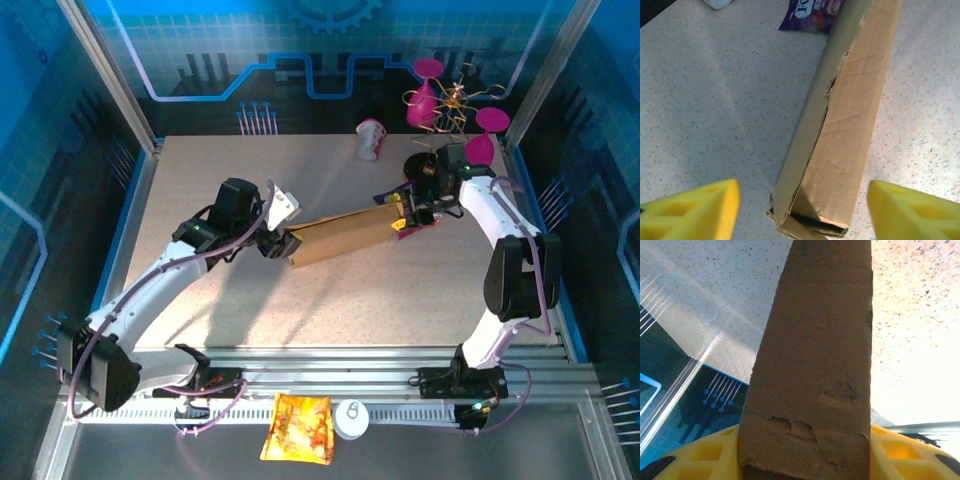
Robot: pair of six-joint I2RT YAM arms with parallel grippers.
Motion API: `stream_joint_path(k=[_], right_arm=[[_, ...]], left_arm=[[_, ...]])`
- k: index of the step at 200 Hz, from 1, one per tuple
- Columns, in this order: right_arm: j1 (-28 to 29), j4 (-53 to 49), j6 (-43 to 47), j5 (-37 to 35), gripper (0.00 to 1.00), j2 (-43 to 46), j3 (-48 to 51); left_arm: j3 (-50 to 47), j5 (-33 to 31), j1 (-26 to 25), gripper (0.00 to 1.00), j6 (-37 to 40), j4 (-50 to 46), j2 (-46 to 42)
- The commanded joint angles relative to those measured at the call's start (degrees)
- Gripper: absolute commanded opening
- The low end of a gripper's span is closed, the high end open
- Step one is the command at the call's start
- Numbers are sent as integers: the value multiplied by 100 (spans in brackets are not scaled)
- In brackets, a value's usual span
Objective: Fold the paper box
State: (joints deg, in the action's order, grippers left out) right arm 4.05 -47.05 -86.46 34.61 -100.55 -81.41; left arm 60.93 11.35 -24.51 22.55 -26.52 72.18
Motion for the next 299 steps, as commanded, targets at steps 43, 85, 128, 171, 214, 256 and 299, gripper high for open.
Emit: stream_joint_path(k=[43, 85, 128, 171, 214, 256, 299], right_arm=[[-63, 247, -405, -257, 31, -190, 47], [-82, 301, -468, -283, 30, -255, 51], [-98, 310, -515, -305, 30, -310, -24], [-106, 254, -504, -309, 29, -355, -118], [-115, 232, -521, -317, 29, -371, -151], [-112, 307, -581, -315, 28, -351, -69], [-97, 345, -636, -334, 28, -390, -76]], left_arm=[[834, -79, -27, 45, -1167, -465, 386], [1135, -265, 16, 41, -1396, -992, 549], [1162, 63, 264, 37, -1660, -1265, 617], [1036, 223, 298, 29, -1783, -950, 734], [1120, 55, 298, 23, -1814, -919, 981], [958, -182, 298, 35, -1848, -826, 730], [736, 353, 337, 41, -1904, -1016, 411]])
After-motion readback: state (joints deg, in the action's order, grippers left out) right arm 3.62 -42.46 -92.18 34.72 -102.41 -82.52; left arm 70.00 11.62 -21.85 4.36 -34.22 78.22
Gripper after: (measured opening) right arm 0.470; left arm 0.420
